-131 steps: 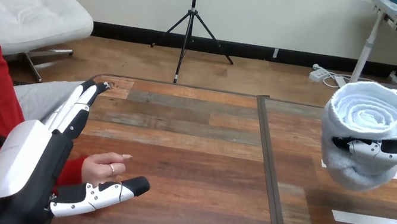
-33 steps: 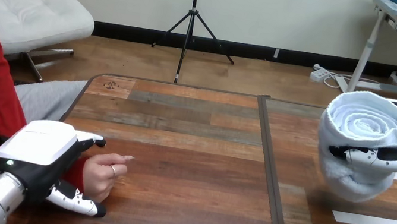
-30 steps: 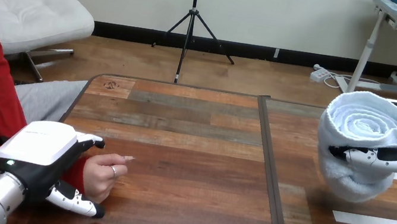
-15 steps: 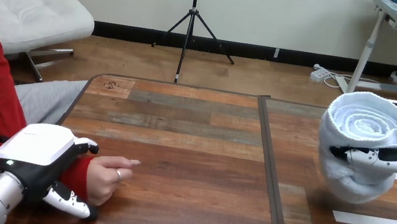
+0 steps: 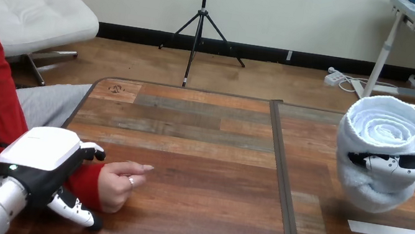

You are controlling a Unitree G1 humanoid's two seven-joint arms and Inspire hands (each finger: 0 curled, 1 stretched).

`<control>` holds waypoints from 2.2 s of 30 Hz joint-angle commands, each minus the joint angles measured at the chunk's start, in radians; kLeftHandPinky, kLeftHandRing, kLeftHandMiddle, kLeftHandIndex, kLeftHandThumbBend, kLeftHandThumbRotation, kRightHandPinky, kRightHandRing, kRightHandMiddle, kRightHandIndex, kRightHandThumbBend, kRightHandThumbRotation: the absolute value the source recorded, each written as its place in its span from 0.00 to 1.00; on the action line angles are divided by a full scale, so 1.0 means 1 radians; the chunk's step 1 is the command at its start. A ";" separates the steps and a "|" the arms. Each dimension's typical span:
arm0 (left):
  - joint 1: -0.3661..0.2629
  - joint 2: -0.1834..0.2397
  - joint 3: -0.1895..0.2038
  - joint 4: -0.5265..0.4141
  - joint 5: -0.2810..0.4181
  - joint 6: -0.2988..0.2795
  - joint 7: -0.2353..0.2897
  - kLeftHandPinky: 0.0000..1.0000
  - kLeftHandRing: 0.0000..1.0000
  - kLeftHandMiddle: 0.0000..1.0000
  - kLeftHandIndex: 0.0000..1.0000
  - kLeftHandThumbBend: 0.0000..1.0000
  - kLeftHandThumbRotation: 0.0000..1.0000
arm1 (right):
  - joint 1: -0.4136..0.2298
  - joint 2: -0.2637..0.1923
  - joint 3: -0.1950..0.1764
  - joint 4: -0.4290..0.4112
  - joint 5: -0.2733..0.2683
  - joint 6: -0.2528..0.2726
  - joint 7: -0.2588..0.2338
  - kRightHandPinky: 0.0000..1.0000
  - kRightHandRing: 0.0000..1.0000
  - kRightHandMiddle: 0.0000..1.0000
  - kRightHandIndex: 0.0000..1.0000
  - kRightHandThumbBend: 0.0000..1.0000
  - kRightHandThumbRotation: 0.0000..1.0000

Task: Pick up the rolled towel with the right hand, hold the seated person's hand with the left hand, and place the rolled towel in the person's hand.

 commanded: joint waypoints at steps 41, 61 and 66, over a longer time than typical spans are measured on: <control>-0.051 0.021 -0.021 0.029 -0.001 0.046 0.111 0.46 0.55 0.60 0.60 0.91 0.06 | -0.036 -0.004 -0.042 -0.078 0.028 -0.002 -0.003 0.34 0.39 0.43 0.43 0.80 0.00; -0.062 0.007 -0.034 0.047 -0.040 0.028 0.088 0.35 0.41 0.46 0.46 0.85 0.01 | -0.036 -0.002 -0.049 -0.075 0.032 -0.008 -0.004 0.35 0.39 0.43 0.43 0.81 0.00; -0.062 0.000 -0.038 0.049 -0.043 0.030 0.082 0.33 0.38 0.42 0.42 0.84 0.00 | -0.037 -0.001 -0.051 -0.074 0.035 -0.010 -0.001 0.35 0.39 0.43 0.43 0.81 0.00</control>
